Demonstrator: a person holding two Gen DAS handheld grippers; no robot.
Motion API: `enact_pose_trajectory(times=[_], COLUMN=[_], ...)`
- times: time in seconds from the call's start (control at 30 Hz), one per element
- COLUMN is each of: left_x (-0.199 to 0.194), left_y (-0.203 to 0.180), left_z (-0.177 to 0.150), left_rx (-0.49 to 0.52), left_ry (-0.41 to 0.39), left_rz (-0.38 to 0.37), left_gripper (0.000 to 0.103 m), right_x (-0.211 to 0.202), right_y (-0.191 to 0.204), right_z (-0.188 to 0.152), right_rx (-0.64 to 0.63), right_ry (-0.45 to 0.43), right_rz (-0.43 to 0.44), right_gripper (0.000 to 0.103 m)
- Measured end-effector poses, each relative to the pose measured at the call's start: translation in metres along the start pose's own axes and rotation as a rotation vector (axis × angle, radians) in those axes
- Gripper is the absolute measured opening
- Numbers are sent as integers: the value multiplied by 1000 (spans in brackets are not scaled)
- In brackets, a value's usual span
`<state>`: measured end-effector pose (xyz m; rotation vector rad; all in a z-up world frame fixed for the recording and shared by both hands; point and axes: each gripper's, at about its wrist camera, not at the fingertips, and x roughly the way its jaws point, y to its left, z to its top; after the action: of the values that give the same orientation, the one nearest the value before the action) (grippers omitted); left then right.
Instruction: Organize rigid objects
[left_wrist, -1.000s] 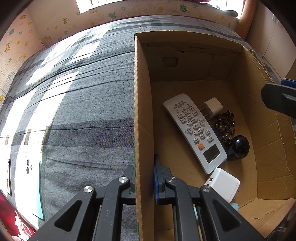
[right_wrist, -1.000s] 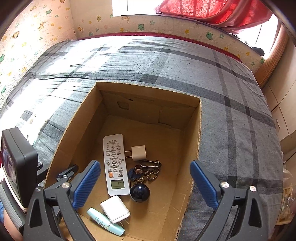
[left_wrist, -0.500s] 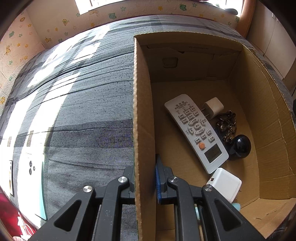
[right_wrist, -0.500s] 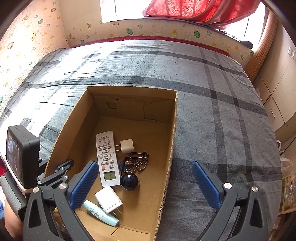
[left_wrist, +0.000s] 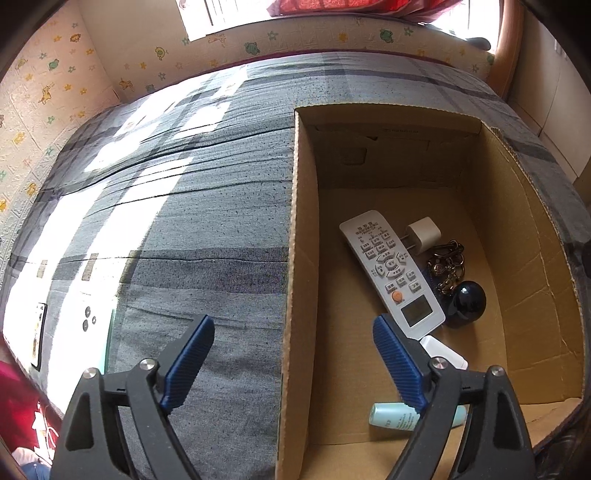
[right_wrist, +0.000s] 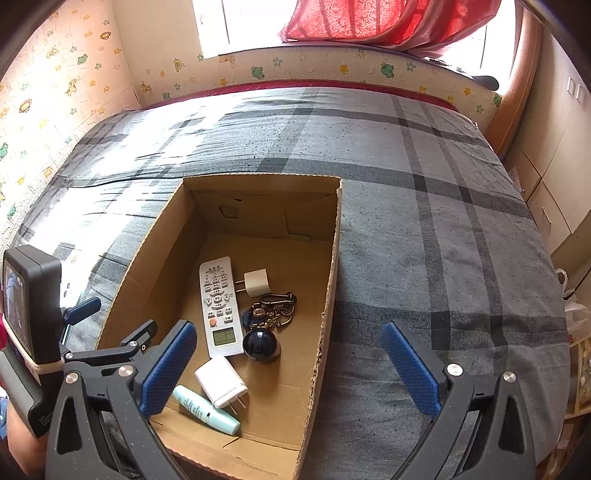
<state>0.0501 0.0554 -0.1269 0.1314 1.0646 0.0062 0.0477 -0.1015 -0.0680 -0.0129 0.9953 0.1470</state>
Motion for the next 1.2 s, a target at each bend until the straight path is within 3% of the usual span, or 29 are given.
enact_pose_trajectory(times=[0.1,0.27,0.77,0.93,1.2], left_x=[-16,-44,-133,-152,-162], left_y=[-5,-15,-48,-54,-63], left_z=[-3,-11,-19,-24,-35], left_rx=[18,49,62,57,62], left_ry=[-30,-68,-199,-217,-178], left_rz=[7,46,16,10,-18], left_gripper=[103,103,103,103,103], right_x=[-10,-30,-105,-124,-132], right_y=[-1,0,-4,-7,-16], right_z=[-5,-13,-31,-37,-47], right_rx=[-1,-2,-26,-27,8], right_ry=[-21,-48,-134,-135,-88], right_rz=[-4,-5,-66,-80,-66], right_gripper=[103,103,103,103,103])
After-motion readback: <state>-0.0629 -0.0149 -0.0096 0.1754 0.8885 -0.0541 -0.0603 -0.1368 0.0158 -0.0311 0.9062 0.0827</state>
